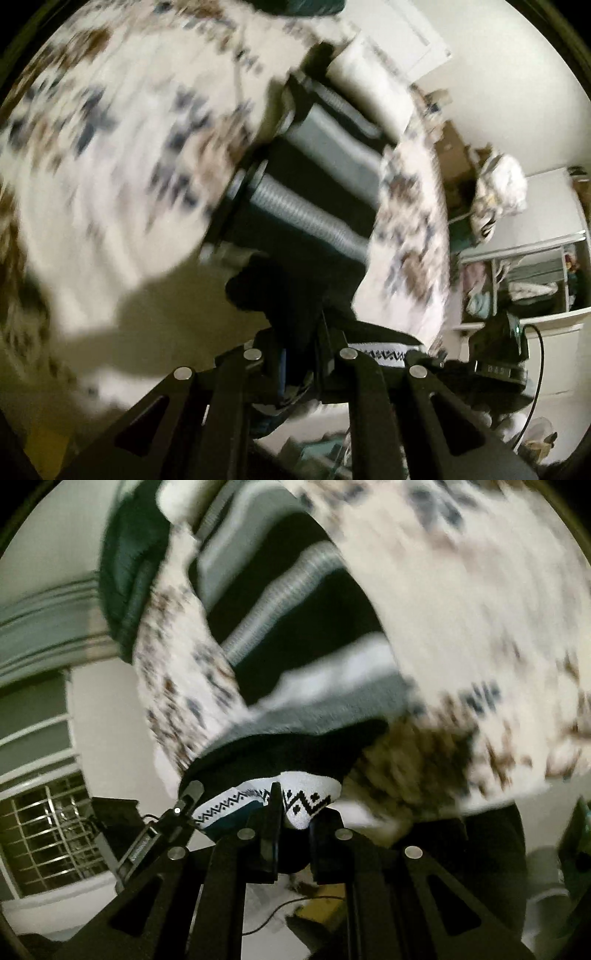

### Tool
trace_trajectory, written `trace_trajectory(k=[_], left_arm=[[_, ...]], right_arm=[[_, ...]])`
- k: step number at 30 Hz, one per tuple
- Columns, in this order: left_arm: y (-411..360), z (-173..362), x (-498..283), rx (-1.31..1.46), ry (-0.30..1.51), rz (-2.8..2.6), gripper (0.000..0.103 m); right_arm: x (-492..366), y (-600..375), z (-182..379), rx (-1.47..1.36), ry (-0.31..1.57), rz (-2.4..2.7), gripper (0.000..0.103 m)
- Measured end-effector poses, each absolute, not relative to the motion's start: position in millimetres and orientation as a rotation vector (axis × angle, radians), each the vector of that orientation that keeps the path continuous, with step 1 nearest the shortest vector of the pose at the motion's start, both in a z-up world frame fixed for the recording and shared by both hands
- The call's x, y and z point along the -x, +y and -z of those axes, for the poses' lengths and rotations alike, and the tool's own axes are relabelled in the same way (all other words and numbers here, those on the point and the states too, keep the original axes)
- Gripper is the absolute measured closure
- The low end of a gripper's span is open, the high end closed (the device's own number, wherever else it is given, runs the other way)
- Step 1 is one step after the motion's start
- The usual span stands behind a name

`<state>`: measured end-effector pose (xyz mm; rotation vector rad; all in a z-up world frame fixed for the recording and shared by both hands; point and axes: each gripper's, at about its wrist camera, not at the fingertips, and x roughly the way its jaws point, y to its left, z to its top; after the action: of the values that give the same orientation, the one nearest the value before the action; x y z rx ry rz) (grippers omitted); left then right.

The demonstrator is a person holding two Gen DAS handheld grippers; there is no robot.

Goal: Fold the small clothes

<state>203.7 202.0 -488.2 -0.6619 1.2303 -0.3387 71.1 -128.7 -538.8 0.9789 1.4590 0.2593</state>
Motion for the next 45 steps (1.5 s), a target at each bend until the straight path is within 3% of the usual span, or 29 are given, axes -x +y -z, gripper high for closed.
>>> trace_trajectory(k=[8, 16, 19, 21, 23, 26, 29, 37, 41, 45], left_arm=[[186, 475, -347, 0.65, 1.117, 0.384, 0.095], [176, 517, -472, 0.727, 1.181, 0.373, 0.088], [184, 531, -496, 0.835, 1.203, 0.352, 0.08], [194, 537, -502, 0.916, 1.205, 0.336, 0.074], [207, 537, -501, 0.974, 1.176, 0.32, 0.068], [229, 530, -489, 1.001, 1.119, 0.27, 0.06], [235, 520, -480, 0.903, 1.096, 0.208, 0.053], [156, 538, -505, 0.314, 1.169, 0.257, 0.053], [135, 563, -535, 0.261, 1.198, 0.259, 0.053], [142, 553, -568, 0.271, 1.181, 0.23, 0.053]], right_arm=[[-196, -148, 479, -0.939, 1.218, -0.247, 0.091], [-346, -182, 501, -0.976, 1.175, -0.191, 0.091], [-396, -202, 520, -1.076, 1.178, -0.167, 0.085], [-413, -210, 528, -1.117, 1.169, -0.177, 0.073], [-429, -219, 526, -1.125, 1.147, -0.189, 0.051], [-433, -227, 519, -1.081, 1.141, -0.214, 0.047], [-427, -228, 518, -0.935, 1.192, -0.204, 0.046], [-430, -205, 552, -0.643, 1.302, -0.236, 0.046], [-457, -194, 566, -0.543, 1.298, -0.197, 0.046], [-488, -193, 563, -0.483, 1.275, -0.12, 0.046]])
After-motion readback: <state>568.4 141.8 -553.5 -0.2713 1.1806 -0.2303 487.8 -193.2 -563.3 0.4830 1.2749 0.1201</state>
